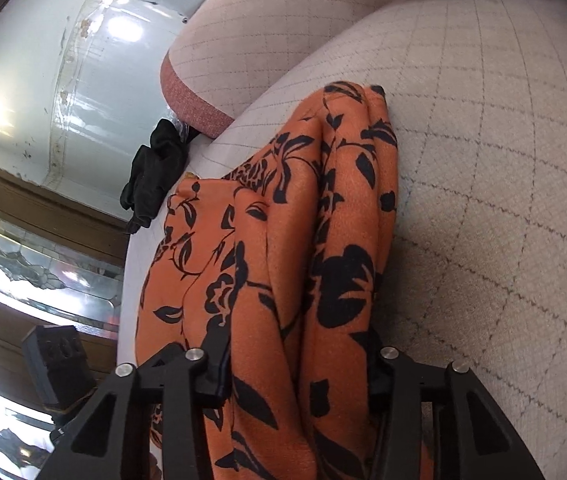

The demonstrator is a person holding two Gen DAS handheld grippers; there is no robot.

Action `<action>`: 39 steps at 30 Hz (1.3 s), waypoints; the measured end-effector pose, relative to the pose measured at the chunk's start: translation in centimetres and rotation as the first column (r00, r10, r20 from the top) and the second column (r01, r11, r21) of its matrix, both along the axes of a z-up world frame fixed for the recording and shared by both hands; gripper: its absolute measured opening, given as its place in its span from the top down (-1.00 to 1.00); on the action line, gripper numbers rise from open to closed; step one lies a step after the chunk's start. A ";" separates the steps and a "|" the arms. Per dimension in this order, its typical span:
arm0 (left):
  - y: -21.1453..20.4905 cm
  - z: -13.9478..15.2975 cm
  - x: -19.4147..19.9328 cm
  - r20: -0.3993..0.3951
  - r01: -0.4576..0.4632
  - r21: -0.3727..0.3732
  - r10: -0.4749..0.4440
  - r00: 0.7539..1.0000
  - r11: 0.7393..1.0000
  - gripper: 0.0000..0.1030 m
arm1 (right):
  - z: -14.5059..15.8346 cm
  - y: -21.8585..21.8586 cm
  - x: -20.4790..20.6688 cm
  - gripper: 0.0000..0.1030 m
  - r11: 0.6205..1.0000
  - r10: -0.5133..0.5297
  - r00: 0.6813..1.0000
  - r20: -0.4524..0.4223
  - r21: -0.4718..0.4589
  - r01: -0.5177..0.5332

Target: Fold small clothes

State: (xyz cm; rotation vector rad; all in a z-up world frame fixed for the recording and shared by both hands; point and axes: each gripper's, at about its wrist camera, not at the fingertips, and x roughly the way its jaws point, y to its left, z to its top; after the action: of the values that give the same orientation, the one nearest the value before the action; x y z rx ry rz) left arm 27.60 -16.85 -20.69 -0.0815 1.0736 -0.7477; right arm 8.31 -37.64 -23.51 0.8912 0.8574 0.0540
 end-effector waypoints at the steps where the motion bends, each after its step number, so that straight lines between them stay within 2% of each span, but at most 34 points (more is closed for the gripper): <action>1: -0.1 0.2 -0.3 0.016 0.001 0.012 -0.001 1.000 1.000 0.25 | 0.4 0.3 -0.2 0.13 1.000 -0.002 1.000 0.007 -0.015 0.003; 10: 1.5 3.2 -3.4 0.133 -0.043 0.131 0.025 0.991 0.990 0.30 | 2.8 3.6 -0.6 0.18 0.996 0.040 0.998 0.053 -0.087 -0.035; 24: 6.2 10.2 -12.6 0.353 -0.129 0.181 0.058 0.934 0.975 0.30 | 4.5 6.3 -2.9 0.18 0.994 0.084 0.972 0.221 -0.081 -0.067; 30: 7.4 12.4 -17.0 0.403 -0.150 0.208 0.055 0.913 0.967 0.29 | 4.5 6.7 -3.5 0.18 0.997 0.076 0.959 0.271 -0.050 -0.065; 39: 9.1 14.2 -20.0 0.430 -0.170 0.210 0.065 0.900 0.963 0.29 | 5.3 6.9 -4.3 0.18 0.997 0.074 0.949 0.306 -0.040 -0.065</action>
State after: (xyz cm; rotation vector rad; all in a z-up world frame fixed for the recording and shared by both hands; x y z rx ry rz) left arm 7.62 -7.76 -6.49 0.2166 0.7299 -0.4870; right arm 3.97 -30.71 -18.17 0.7985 0.5958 0.2357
